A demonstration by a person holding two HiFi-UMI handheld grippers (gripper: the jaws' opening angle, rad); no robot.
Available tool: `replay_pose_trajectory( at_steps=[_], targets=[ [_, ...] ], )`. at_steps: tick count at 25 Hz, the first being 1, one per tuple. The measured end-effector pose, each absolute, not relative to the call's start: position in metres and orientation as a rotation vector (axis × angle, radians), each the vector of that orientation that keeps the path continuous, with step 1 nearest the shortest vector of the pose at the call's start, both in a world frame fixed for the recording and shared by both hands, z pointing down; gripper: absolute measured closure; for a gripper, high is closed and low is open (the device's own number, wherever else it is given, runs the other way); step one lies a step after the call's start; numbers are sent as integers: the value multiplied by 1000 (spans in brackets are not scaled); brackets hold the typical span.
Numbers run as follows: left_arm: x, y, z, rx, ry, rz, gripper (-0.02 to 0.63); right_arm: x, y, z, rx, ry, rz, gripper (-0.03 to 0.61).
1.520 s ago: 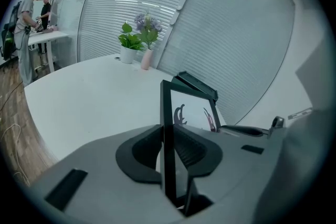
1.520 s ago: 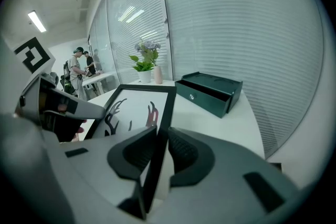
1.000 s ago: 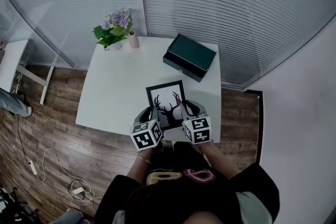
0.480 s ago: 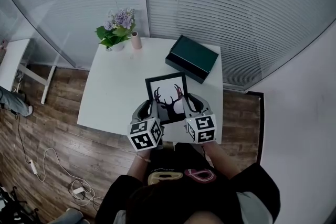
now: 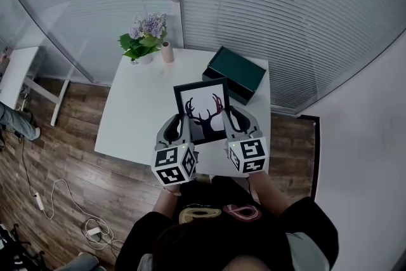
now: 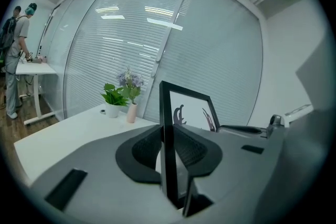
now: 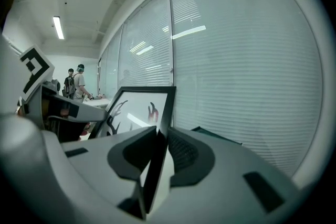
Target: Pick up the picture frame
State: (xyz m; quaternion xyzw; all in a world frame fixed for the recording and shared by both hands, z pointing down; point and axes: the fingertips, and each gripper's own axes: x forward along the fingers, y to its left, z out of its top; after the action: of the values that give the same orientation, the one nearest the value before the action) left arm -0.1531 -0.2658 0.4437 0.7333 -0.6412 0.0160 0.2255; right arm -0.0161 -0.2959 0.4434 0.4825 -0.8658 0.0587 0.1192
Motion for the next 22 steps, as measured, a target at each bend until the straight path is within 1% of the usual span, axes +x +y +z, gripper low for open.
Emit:
replay_pose_trajectory(
  at_steps=[22],
  targets=[
    [-149,-272,375,2155,-1808,-93,529,-11,-300,373,1456,-2630,-16,502]
  ],
)
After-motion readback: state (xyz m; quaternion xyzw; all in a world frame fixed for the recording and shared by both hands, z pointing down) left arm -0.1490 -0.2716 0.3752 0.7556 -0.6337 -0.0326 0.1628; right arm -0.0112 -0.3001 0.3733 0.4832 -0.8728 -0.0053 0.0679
